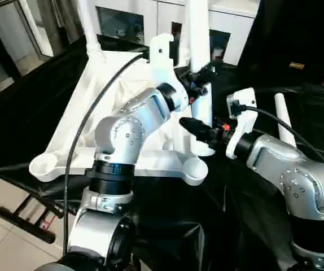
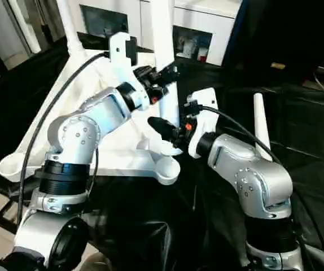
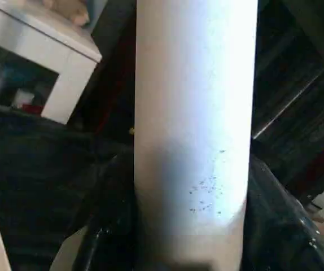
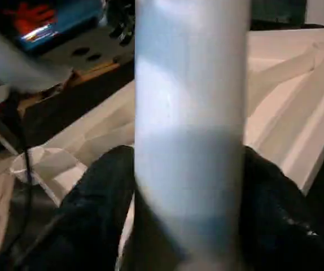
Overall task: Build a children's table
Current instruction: Pick table leg
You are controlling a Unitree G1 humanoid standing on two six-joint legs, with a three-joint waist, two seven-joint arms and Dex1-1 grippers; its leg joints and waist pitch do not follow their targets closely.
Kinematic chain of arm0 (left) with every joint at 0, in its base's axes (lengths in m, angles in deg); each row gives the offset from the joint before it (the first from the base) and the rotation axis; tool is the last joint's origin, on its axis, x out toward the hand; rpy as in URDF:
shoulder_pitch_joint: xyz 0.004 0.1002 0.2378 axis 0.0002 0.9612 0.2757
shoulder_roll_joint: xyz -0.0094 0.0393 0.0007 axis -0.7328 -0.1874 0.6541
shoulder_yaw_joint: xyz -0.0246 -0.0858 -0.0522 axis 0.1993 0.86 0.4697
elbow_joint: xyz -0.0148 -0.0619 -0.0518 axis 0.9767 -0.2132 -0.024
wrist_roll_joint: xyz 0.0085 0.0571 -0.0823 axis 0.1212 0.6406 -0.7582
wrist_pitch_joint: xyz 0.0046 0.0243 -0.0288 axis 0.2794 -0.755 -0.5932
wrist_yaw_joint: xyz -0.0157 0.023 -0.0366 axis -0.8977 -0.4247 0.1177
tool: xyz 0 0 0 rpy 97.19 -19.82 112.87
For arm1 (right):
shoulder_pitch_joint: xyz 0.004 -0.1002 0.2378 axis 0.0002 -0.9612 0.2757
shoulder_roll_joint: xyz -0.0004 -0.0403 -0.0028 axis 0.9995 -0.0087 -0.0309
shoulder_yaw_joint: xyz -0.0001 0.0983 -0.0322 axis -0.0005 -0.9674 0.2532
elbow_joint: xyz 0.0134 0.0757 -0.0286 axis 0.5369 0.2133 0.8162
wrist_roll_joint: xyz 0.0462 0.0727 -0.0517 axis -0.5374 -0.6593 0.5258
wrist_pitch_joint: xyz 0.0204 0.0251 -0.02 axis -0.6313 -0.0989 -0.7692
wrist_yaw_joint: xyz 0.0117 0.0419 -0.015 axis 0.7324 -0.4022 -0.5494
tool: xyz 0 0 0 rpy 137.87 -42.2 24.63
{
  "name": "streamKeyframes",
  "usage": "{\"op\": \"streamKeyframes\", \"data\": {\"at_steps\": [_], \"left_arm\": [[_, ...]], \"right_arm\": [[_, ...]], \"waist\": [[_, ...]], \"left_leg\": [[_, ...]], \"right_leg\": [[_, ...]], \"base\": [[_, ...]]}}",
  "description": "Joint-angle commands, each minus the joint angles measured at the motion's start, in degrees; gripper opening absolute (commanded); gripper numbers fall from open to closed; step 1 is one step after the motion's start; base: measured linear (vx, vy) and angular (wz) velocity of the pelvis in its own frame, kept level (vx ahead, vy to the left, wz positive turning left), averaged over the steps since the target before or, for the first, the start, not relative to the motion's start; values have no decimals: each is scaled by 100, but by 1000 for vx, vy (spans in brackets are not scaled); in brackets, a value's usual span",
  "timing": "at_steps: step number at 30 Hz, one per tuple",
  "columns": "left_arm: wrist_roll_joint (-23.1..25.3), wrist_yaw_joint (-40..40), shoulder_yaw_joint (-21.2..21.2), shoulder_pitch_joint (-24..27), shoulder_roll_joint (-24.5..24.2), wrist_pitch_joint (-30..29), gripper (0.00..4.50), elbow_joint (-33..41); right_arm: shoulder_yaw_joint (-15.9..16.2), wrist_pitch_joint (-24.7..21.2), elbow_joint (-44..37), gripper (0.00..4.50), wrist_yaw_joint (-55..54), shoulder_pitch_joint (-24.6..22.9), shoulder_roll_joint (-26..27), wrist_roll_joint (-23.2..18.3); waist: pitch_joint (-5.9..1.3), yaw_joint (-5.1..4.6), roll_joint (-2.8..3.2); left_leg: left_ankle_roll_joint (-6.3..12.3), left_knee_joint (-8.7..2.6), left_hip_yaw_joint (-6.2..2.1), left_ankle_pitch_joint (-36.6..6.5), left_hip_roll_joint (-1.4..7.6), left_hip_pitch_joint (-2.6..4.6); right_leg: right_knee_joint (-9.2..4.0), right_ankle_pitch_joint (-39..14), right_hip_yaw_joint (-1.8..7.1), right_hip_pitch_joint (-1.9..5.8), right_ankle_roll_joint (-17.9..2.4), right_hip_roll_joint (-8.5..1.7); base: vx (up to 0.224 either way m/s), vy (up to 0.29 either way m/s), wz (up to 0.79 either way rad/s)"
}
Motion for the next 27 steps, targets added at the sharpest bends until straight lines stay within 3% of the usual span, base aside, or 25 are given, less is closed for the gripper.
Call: {"op": "streamKeyframes", "data": {"at_steps": [1, 4, 8, 12, 13, 23, 25, 27], "left_arm": [[-182, 498, -112, -91, -98, -90, 188, -10], [-644, 1876, -406, -89, -544, -482, 188, 87], [-875, 2889, -674, -59, -905, -583, 188, 279], [-1047, 3287, -700, -120, -1017, -691, 188, 317], [-1100, 3454, -710, -177, -1065, -713, 188, 267], [-1109, 3476, -658, -173, -1018, -614, 188, 219], [-982, 3022, -536, -234, -895, -607, 244, 85], [-887, 2784, -499, -268, -846, -568, 258, 20]], "right_arm": [[-83, -208, -128, 298, 319, -29, -238, -197], [-169, -603, -131, 306, 1071, -106, -813, -631], [-209, -673, -77, 308, 1309, -87, -1048, -773], [-181, -670, -18, 308, 1403, -47, -1160, -803], [-180, -665, 13, 291, 1435, -23, -1181, -843], [-182, -628, -39, 219, 1237, -43, -967, -910], [-180, -560, -30, 210, 1095, -41, -860, -880], [-179, -542, -22, 206, 1029, -35, -824, -893]], "waist": [[-508, 16, -75], [-501, 45, -56], [-494, 47, -47], [-478, 24, -54], [-479, 23, -50], [-493, 25, -53], [-497, 23, -62], [-497, 29, -62]], "left_leg": [[-10, -357, -162, -1031, 240, 180], [60, -349, -151, -966, 245, 198], [90, -349, -149, -936, 260, 182], [3, -364, -149, -1142, 270, 201], [-19, -365, -151, -1170, 273, 208], [-52, -367, -152, -1085, 273, 197], [-52, -363, -151, -1102, 275, 199], [-51, -365, -151, -1067, 275, 196]], "right_leg": [[-434, -1067, 203, 258, -922, -357], [-420, -1000, 212, 245, -1015, -363], [-394, -884, 210, 244, -1178, -371], [-420, -1178, 213, 249, -1227, -397], [-423, -1254, 214, 245, -1220, -401], [-409, -1147, 216, 242, -1207, -397], [-405, -1121, 214, 243, -1237, -400], [-409, -1124, 215, 249, -1238, -405]], "base": [[0, 0, 0], [0, 0, 0], [0, 0, 0], [0, 0, 0], [0, 0, 0], [0, 0, 0], [0, 0, 0], [0, 0, 0]]}}
